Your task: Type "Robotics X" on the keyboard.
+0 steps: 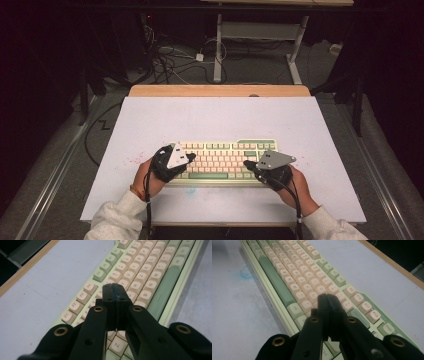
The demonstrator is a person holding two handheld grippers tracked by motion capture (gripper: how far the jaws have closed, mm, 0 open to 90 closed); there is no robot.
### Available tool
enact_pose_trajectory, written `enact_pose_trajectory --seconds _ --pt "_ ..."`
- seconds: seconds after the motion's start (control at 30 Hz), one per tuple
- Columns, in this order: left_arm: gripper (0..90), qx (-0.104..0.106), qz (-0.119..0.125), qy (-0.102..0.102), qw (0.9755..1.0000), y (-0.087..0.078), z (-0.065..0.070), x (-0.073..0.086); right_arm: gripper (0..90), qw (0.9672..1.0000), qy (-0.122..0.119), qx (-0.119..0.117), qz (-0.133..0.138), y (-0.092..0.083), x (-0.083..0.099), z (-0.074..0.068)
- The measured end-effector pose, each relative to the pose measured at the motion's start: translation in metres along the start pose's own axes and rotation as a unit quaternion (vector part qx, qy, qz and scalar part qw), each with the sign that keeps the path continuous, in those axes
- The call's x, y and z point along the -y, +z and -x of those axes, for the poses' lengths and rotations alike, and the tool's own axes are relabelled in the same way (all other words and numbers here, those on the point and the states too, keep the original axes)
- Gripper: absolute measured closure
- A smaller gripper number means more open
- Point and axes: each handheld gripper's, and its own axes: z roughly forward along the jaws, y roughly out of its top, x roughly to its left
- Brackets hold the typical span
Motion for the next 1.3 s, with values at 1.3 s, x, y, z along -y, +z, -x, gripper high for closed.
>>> enact_pose_trajectory --seconds 1.3 --pt "87.5 -0.018 -0.005 -0.034 0.9992 -0.039 0.0 0.051 90.0 0.9992 -0.015 -0.016 -0.034 0.061 -0.034 -0.004"
